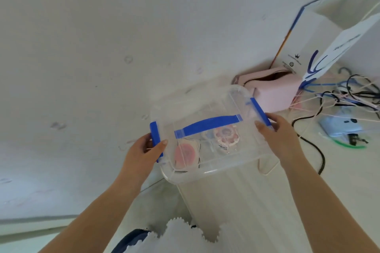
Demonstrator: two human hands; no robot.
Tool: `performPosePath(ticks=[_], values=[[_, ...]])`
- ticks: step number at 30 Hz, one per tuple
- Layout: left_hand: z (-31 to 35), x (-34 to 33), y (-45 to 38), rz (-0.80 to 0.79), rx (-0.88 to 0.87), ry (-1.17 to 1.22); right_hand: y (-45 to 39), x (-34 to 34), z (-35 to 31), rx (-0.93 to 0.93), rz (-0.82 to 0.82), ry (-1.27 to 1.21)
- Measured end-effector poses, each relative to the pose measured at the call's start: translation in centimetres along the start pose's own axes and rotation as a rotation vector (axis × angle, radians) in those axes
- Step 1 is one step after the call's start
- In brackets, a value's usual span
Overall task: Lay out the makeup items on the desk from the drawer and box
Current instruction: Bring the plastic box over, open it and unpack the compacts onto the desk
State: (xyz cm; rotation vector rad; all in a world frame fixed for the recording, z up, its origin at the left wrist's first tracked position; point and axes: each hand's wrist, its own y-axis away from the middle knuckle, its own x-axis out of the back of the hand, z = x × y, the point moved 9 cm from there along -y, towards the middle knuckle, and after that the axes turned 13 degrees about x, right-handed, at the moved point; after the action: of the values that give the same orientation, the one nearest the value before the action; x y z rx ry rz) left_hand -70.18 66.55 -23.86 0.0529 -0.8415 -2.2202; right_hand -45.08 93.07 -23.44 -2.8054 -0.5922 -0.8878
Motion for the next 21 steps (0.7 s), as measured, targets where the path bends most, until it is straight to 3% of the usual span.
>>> performPosePath(ticks=[9,13,15,21], values=[[1.3,4.3,1.3,-0.141,-0.25,-0.203,14.5,1.7,-0.7,-0.153,0.231,-0.069],[1.0,5.5,2.2,-0.342,-0.355,-0.283,24.2,0.9,-3.4,-0.261,0.369,0.004],[0.3,6.2,2.0,-0.412,-0.334,-0.31,28.2,-0.3,-5.0,-0.295,0.379,0.073],[-3.7,7.2,5.3,-0.648,-0.369,-0.493,46.0,-5.7,-9.1,-0.505,0.635,0.128]])
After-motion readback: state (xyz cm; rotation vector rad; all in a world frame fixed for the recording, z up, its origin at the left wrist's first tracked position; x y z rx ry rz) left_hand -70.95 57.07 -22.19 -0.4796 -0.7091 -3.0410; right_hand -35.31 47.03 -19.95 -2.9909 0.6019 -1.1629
